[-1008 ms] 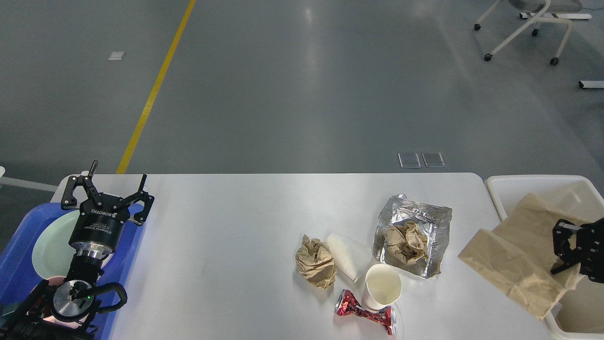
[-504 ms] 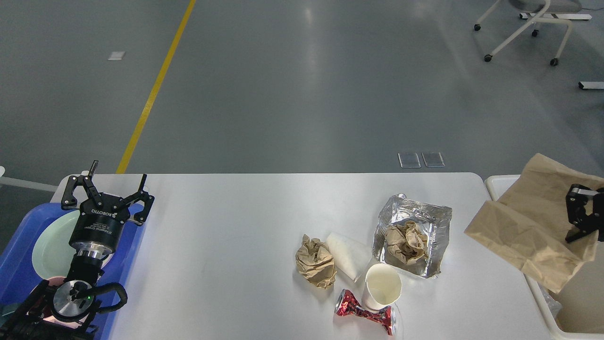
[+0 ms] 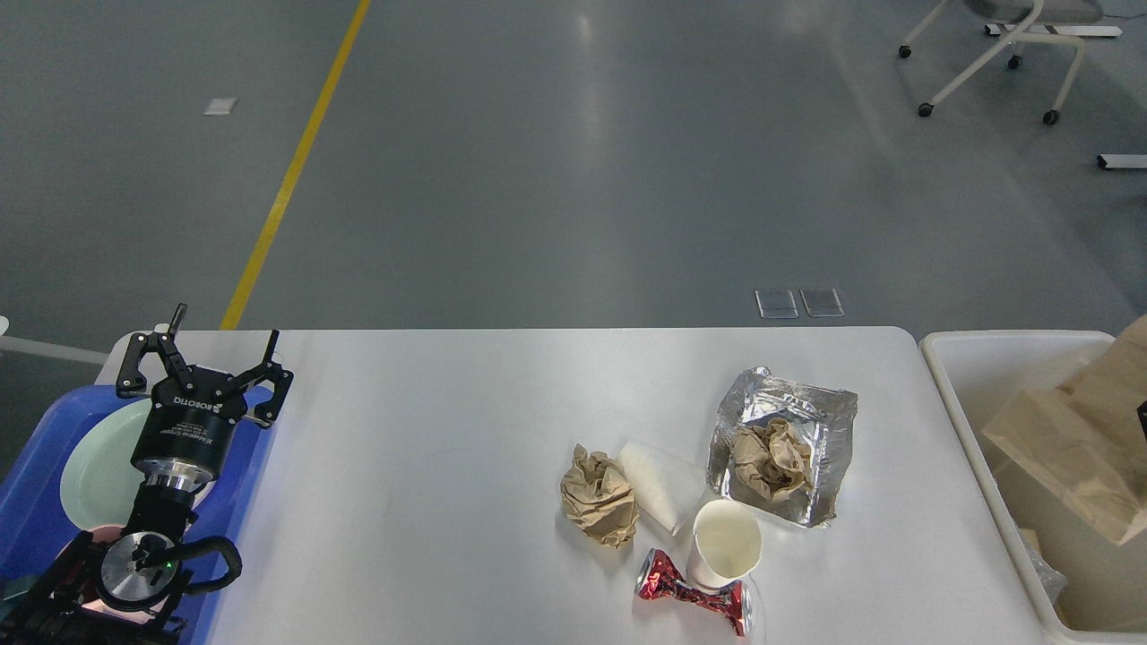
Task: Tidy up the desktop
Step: 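Lift the brown paper bag and drop it into the white bin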
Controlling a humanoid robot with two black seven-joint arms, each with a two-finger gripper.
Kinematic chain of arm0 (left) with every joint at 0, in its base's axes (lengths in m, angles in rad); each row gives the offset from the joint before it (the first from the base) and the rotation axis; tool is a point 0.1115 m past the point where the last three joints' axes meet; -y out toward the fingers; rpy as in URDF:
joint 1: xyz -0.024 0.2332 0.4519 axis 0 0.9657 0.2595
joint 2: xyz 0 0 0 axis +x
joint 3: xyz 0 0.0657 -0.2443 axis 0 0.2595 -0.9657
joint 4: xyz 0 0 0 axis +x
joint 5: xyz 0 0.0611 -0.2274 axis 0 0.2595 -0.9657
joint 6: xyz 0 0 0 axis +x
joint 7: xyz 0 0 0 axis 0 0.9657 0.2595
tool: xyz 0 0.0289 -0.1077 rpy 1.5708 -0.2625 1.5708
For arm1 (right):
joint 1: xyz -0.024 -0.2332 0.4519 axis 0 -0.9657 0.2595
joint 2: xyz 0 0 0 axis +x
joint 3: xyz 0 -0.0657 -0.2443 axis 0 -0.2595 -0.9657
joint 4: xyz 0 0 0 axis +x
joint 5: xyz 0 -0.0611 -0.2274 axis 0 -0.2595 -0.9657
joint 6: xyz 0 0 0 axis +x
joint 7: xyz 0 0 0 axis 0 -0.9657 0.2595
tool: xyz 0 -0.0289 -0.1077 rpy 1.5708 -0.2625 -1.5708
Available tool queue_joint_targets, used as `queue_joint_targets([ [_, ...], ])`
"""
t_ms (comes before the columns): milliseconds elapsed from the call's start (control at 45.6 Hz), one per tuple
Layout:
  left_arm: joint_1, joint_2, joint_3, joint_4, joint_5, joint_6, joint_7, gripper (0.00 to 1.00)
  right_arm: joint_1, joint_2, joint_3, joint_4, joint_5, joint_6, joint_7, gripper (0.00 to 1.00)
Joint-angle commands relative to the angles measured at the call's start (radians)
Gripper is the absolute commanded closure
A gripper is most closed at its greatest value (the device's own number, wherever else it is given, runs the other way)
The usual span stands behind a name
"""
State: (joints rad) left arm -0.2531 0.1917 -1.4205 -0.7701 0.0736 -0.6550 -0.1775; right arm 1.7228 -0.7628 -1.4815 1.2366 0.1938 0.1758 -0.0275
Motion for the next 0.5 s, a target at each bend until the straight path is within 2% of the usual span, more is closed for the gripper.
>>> queue_joint_targets([
  [0,0.0,0.0,0.0,0.0,0.0,0.0,0.0,0.04,-0.198,-0.009,0.156,-0.144,-0.001,-0.05,0.0,1.0],
  [153,0.0,0.0,0.0,0.0,0.0,0.0,0.001,0.04,-0.443,0.0,0.328,-0.353,-0.001,-0.082,0.0,1.0],
  [373,0.0,0.0,0.0,0.0,0.0,0.0,0.001,0.04,-0.762,0.034,0.61,-0.594,-0.001,-0.239,-0.005,1.0],
  [482,0.0,0.0,0.0,0.0,0.0,0.0,0.001,0.04,-0.914,0.109,0.717,-0.721,-0.001,-0.292,-0.008,1.0],
])
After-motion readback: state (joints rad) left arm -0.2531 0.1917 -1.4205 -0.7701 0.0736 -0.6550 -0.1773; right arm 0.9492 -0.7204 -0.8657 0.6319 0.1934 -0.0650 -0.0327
